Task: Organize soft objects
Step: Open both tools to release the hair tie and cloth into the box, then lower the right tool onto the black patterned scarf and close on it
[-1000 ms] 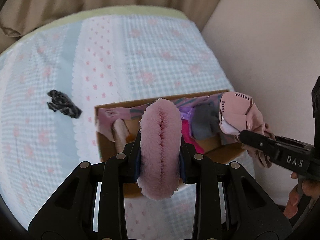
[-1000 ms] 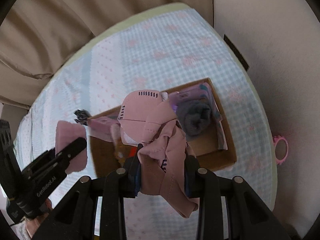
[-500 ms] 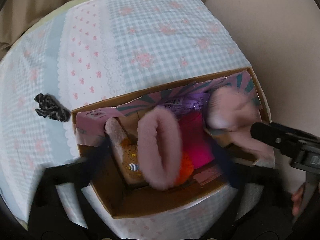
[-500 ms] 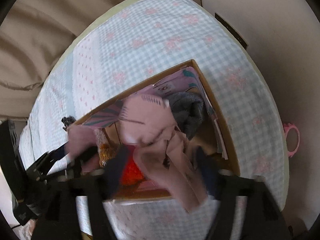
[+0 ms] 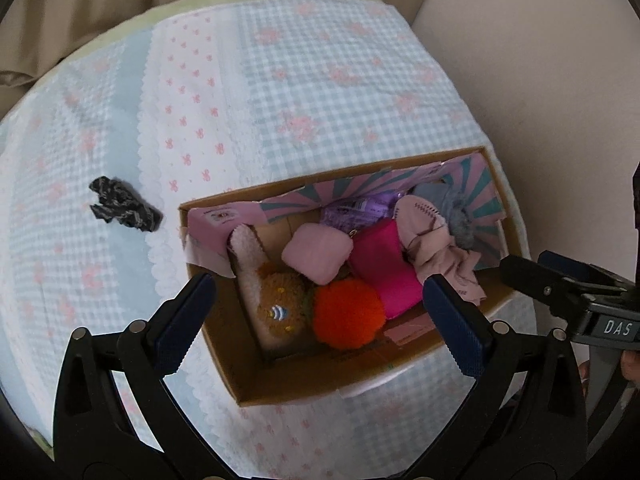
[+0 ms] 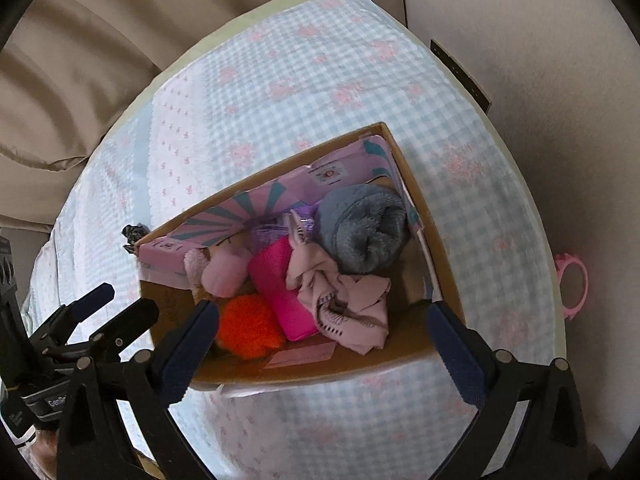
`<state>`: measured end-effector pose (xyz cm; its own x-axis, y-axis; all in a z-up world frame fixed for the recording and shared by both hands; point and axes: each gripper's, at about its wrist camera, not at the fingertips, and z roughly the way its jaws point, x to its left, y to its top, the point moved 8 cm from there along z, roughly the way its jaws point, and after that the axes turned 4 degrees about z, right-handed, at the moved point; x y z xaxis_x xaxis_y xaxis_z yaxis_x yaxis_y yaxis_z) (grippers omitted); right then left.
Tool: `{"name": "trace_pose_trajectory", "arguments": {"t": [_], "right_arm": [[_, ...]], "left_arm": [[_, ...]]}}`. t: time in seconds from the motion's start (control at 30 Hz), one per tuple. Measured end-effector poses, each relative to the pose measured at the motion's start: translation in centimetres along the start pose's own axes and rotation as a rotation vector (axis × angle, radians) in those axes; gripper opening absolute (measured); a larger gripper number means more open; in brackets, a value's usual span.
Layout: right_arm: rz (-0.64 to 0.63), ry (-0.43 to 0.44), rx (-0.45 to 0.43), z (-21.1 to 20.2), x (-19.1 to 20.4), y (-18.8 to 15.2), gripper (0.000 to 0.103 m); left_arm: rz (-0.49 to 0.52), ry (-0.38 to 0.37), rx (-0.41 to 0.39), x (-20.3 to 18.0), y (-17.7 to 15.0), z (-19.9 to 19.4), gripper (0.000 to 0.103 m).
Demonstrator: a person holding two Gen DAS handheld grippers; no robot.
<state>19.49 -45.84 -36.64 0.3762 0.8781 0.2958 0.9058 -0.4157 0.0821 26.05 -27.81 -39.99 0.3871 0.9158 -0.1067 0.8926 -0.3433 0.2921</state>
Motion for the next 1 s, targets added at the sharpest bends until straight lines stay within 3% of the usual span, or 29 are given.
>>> {"name": "trace_pose_trajectory", "arguments": {"t": [0.47, 0.73, 1.0], "right_arm": [[-0.138, -0.024, -0.111, -8.6, 7.1, -1.6, 0.103], [-0.301, -0.025, -0.221, -13.5, 14.8, -3.7, 0.103], [-0.403, 0.0, -0.254, -12.6, 22.7, -6.8, 0.103]], "left_arm": [[-0.052, -0.022, -0.178, 2.2, -1.8, -12.1, 0.103], [-0.105, 0.026, -0.288, 7.9, -4.7, -19.2, 0.103], [-0.165, 0.065, -0.323, 16.1, -7.5, -22.1, 0.103]]}}
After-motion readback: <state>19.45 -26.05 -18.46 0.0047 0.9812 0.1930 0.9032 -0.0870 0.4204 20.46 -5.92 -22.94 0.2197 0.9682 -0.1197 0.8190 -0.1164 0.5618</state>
